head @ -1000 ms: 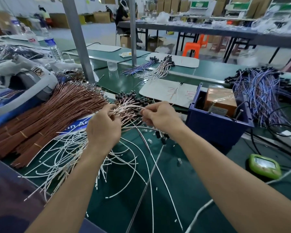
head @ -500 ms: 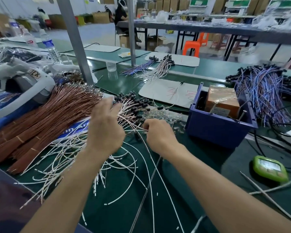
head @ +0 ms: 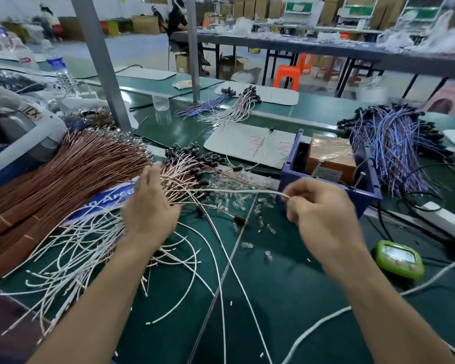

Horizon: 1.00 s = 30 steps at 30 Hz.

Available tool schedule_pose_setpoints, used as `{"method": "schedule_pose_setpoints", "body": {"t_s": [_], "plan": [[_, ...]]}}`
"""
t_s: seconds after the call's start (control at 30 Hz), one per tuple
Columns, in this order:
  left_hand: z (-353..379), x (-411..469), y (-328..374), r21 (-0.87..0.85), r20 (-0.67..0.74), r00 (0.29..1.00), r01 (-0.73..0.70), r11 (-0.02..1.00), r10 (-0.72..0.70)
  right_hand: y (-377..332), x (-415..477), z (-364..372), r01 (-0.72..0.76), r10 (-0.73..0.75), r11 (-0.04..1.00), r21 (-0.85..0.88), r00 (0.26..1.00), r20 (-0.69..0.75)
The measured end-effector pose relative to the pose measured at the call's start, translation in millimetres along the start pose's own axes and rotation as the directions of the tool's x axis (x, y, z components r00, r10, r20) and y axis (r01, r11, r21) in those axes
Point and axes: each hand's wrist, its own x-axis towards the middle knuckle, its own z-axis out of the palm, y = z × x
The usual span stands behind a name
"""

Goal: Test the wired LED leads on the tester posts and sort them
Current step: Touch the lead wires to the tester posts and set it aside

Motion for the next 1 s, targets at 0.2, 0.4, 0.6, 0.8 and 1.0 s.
{"method": "schedule_pose_setpoints", "body": {"t_s": [0.2, 0.4, 0.6, 0.8, 1.0], "plan": [[-54, -50, 45, 0.035, -0.576, 0.792, -0.222, 0.974, 0.201, 44, -47, -46, -0.155, 0.162, 0.940, 0.305, 0.987, 0.003], [-38, -99, 107, -0.599, 0.514, 0.855, 0.299, 0.742, 0.071, 85, -85, -63, -0.141, 0.137, 0.921, 0.362, 0.990, 0.038], [-20, -78, 122, -0.656, 0.737, 0.654, 0.753, -0.053, 0.168, 100, -105, -98, -0.184, 0.191, 0.982, -0.054, 0.962, 0.198], [-7, -75, 126, -0.751, 0.660, 0.752, 0.659, 0.044, -0.003, 94, -102, -118, -0.102, 0.189, 0.856, -0.506, 0.974, 0.124], [7, -85, 133, -0.761, 0.630, 0.777, 0.619, 0.194, -0.004, 83, -88, -44, 0.153, -0.027, 0.777, -0.611, 0.977, 0.212]]}}
